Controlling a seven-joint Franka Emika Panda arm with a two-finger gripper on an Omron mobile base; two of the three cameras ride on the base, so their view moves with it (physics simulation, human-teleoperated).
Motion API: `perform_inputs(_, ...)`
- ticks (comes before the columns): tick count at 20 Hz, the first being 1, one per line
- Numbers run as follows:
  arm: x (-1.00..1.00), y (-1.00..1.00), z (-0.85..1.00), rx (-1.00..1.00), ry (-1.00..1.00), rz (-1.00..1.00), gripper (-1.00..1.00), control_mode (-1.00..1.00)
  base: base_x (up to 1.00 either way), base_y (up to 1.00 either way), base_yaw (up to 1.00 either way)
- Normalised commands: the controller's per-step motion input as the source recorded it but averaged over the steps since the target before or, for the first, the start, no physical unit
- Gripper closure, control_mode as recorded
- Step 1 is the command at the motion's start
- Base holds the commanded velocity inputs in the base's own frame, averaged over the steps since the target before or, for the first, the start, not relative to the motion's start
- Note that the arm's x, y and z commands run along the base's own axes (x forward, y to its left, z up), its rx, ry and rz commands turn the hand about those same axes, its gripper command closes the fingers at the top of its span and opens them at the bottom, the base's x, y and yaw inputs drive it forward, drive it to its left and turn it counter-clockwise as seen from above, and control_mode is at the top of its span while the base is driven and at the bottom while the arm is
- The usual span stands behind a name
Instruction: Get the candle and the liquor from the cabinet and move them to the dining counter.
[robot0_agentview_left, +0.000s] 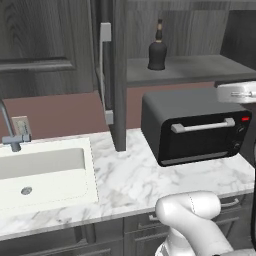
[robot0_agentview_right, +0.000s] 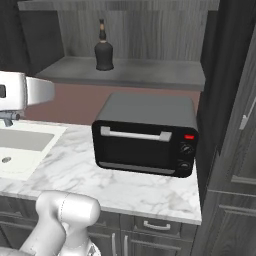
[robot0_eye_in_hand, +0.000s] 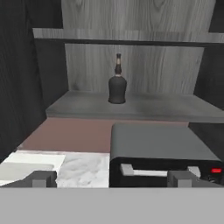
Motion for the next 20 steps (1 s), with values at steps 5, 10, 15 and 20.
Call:
perform_inputs(5,0.06,0.0,0.01,0.02,-0.21,0.0,-1.0,-1.0,0.0,0.0,0.0)
perform_inputs(10,0.28,0.0,0.0,0.0,-0.14,0.0,-1.0,-1.0,0.0,0.0,0.0)
perform_inputs(15,0.27,-0.03,0.19,0.03,-0.06,0.0,-1.0,-1.0,0.0,0.0,0.0)
perform_inputs(20,0.15,0.0,0.1,0.0,-0.01,0.0,-1.0,-1.0,0.0,0.0,0.0)
